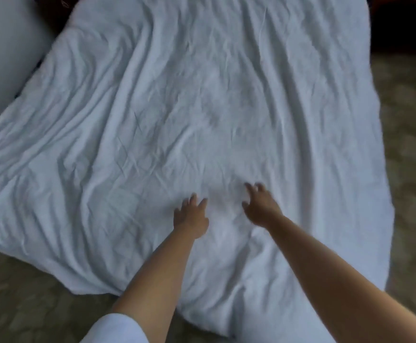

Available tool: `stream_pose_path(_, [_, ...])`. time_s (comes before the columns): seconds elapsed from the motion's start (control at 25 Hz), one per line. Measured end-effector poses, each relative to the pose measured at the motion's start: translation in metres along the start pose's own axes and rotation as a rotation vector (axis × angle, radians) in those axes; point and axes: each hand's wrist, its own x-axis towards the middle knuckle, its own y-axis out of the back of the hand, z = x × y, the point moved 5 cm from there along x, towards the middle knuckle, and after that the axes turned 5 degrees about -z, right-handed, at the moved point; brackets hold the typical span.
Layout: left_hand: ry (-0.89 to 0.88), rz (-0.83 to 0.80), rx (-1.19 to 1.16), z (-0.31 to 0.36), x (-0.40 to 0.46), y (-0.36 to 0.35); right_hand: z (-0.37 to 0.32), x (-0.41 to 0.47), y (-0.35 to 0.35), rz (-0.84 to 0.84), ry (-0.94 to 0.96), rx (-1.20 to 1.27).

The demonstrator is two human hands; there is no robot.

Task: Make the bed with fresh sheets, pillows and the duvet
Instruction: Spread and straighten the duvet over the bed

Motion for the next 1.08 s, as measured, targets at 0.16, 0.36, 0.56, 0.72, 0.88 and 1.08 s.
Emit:
stream_pose_path(0.16, [0.125,0.201,0.020,-0.069,0.042,-0.058,0.023,0.016,-0.069,0.147,-0.130,-0.128])
stream_pose_path(0.36, [-0.153,-0.179,-0.045,-0.062,0.046,-0.122,0.009,0.009,-0.135,0.225,-0.151,-0.164])
stream_pose_path(0.56, [-0.106,0.106,0.106,-0.161,0.025,-0.105,-0.036,0.019,-0.163,-0.065,-0.058,-0.410])
stream_pose_path(0.72, [-0.057,0.098,0.262,-0.255,0.033,-0.084,-0.131,0.050,-0.165,0.009,0.092,-0.282])
stream_pose_path(0.88, [-0.115,0.303,0.277,-0.321,0.075,-0.047,-0.208,0.087,-0.201,0.061,0.046,-0.236])
stream_pose_path(1.08, [0.071,0.102,0.215,-0.494,0.140,-0.011,-0.371,0.161,-0.277,-0.053,0.166,-0.307])
